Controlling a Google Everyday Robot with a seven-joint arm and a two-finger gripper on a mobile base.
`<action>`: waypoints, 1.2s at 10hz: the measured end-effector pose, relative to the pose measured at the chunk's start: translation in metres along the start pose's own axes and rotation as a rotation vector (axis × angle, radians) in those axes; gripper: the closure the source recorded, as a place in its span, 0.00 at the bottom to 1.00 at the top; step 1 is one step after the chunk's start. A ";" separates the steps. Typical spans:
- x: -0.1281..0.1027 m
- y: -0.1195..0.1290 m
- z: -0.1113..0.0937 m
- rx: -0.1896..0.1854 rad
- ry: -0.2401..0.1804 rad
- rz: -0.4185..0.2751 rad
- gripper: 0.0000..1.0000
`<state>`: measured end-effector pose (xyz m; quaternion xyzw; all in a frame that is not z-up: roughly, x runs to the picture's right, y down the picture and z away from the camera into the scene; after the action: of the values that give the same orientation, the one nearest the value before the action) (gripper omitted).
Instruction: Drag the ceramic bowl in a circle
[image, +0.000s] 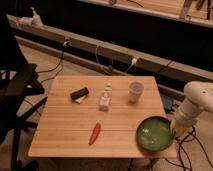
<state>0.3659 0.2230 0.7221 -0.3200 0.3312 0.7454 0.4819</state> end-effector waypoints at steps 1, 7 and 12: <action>0.005 0.007 -0.001 -0.011 0.002 0.006 0.68; 0.003 0.011 0.030 -0.024 0.088 -0.053 1.00; 0.011 0.015 0.005 0.028 -0.037 -0.056 0.92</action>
<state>0.3473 0.2278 0.7184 -0.3087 0.3236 0.7326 0.5131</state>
